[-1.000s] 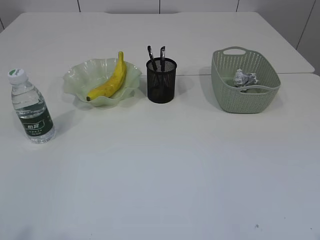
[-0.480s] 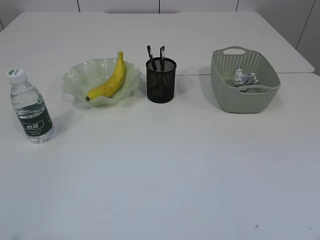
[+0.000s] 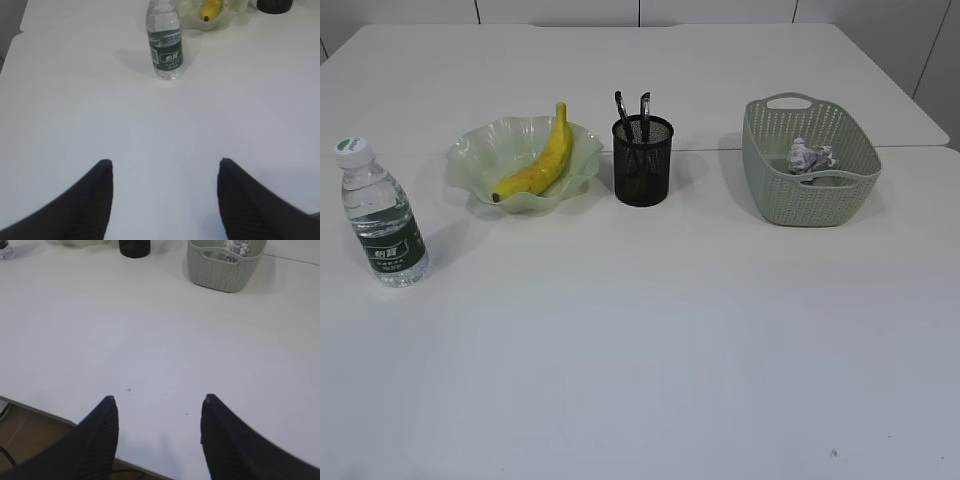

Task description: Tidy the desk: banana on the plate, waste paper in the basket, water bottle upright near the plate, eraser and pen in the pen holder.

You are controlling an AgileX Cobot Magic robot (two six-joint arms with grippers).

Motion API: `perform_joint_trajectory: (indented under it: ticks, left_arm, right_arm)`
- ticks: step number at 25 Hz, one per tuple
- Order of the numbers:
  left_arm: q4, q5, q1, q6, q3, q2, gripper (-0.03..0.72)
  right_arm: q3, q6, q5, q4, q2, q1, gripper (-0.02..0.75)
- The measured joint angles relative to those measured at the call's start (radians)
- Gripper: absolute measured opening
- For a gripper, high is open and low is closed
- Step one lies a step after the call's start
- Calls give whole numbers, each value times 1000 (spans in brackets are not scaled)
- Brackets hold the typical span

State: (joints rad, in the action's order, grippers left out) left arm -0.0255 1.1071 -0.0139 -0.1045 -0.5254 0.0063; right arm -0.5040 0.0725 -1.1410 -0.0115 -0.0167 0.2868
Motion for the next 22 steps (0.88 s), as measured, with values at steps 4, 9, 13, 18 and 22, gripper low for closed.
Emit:
perform_joint_trajectory:
  ticks: [4, 9, 13, 18, 22]
  left_arm:
    - [0, 0, 0, 0, 0, 0, 465]
    - [0, 2, 0, 0, 0, 0, 465]
    - [0, 2, 0, 0, 0, 0, 465]
    - [0, 2, 0, 0, 0, 0, 465]
    - [0, 2, 0, 0, 0, 0, 465]
  right_arm:
    - [0, 5, 0, 0, 0, 0, 398]
    - [0, 6, 0, 0, 0, 0, 397]
    - [0, 6, 0, 0, 0, 0, 397]
    - [0, 6, 0, 0, 0, 0, 398]
    - [0, 8, 0, 0, 0, -25, 397]
